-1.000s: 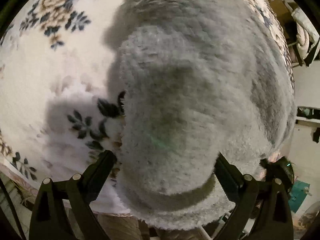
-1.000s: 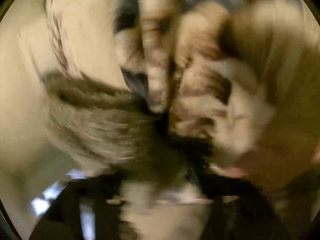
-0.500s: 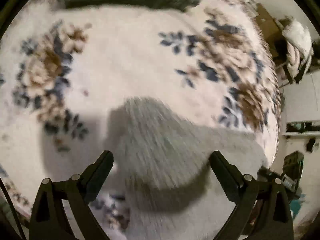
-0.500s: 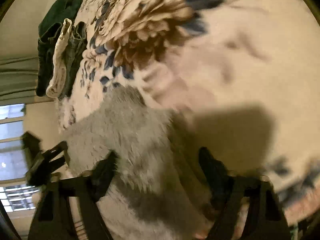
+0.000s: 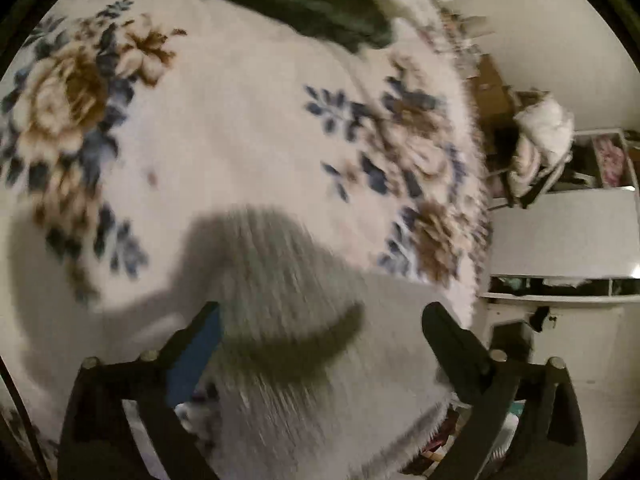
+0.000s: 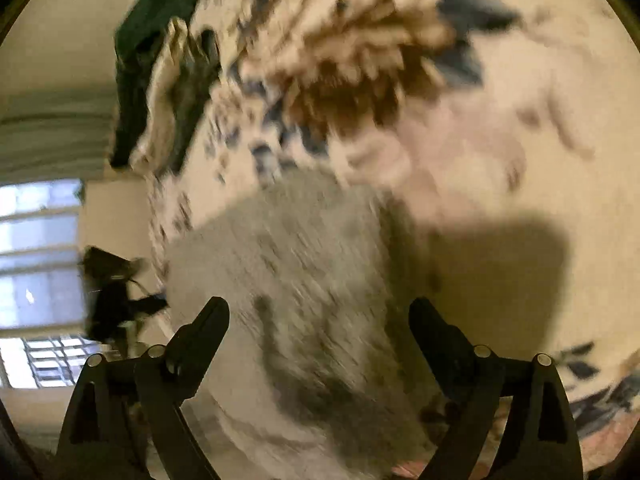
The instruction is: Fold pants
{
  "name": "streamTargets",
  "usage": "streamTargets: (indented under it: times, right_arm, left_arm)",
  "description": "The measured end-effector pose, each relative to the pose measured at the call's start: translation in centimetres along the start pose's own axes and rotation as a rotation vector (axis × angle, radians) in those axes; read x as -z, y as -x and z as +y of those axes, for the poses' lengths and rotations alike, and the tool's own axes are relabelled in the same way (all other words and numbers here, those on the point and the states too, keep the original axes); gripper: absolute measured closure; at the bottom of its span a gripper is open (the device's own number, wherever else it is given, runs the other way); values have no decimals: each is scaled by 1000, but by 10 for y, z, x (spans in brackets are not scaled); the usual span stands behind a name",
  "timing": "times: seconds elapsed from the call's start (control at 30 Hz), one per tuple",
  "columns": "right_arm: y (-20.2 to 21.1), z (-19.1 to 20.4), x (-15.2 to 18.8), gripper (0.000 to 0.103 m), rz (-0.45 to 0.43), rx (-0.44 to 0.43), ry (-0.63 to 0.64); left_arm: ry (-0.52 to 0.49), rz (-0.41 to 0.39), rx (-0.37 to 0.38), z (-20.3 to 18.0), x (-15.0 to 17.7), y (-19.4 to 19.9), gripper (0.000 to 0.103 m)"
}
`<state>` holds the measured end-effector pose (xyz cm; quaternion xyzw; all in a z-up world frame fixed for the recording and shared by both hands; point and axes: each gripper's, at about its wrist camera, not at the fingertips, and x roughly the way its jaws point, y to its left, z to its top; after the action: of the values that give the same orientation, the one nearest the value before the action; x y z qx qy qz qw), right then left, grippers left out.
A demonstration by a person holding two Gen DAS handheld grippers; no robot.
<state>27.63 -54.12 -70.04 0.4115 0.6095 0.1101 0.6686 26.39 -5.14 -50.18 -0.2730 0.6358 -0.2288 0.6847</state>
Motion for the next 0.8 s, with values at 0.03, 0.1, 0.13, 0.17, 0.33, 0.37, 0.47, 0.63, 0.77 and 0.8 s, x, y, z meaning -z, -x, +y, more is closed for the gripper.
streamTargets:
  times: [0.03,0.1,0.13,0.17,0.33,0.37,0.47,0.63,0.77,0.8]
  right_arm:
    - [-10,-4,4,10,43,16,-5]
    - [-39,-16,10,9,147,-8,-33]
    - [-48,-19,12,8,169,-27,-34]
    - [-56,-21,14,6,180,-51,-28]
    - [-71,-18,10,3,168,-112,-10]
    - [-72,-16,11,3,168,-108,2]
    - [-73,-13,17,30,149,-124,-9]
    - [-58,10,26,52,92,-145,-14]
    - [-46,39,27,53,67,-180,2]
    - [-44,48,27,53,65,-190,2]
  left_arm:
    - [-2,6,17,0,12,0,1]
    - [-15,50,75,4,29,-15,0]
    - [1,82,100,9,40,-28,1]
    - [2,96,108,13,44,-38,1]
    - [20,102,76,25,36,-63,1]
    - [19,109,80,25,34,-64,1]
    - [-6,113,98,20,31,-64,4]
    - [-72,83,136,3,29,-36,67]
    - [-87,86,167,-6,24,-20,68]
    - [-89,86,179,-8,22,-16,68]
